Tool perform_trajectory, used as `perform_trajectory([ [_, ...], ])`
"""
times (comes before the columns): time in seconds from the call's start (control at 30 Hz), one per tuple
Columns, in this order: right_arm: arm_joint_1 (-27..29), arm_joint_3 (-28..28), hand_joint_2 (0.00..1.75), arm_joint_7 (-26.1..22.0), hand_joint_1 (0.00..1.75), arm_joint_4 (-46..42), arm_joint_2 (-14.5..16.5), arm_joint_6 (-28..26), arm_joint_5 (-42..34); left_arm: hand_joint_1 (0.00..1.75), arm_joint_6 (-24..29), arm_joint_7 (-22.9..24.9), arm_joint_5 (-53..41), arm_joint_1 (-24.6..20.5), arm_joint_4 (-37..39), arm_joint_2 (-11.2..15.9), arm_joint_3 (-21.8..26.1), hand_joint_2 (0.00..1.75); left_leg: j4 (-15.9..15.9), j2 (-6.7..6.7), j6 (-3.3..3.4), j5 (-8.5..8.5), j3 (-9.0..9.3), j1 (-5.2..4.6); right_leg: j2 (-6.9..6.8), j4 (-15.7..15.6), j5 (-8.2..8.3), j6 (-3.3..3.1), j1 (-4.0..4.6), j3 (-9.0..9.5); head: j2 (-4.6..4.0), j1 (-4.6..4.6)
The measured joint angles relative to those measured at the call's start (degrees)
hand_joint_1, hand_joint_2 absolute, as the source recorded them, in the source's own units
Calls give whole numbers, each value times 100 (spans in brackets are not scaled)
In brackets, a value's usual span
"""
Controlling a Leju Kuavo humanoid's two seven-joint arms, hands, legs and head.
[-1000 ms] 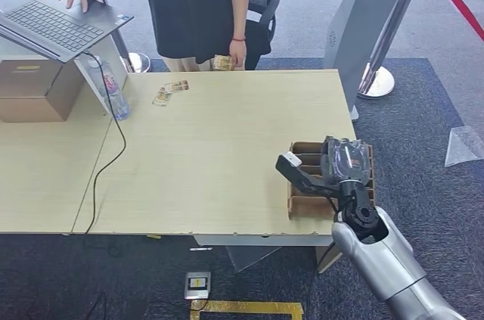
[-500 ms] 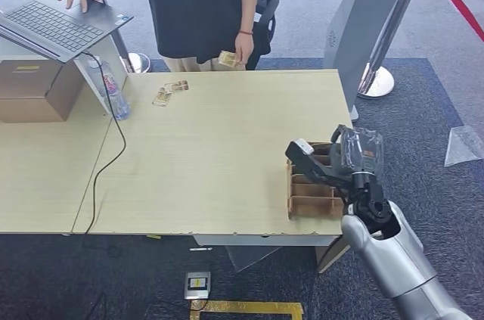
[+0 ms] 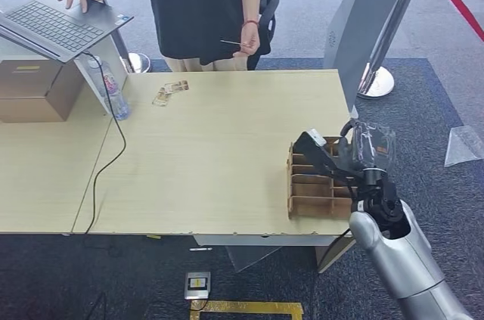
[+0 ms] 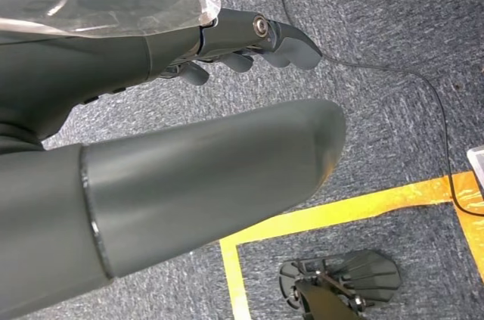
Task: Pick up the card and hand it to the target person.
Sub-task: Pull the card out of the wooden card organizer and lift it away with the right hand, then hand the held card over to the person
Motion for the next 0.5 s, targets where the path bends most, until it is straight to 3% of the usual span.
perform_trajectory([
  [0.5, -28, -755, 175, -170, 175, -986, -387, 319, -918, 0, -17, 0, 22, 4, 0, 1, 0, 0, 1, 0, 0, 0, 0, 0, -1, 0, 0, 0, 0, 1, 0, 0],
])
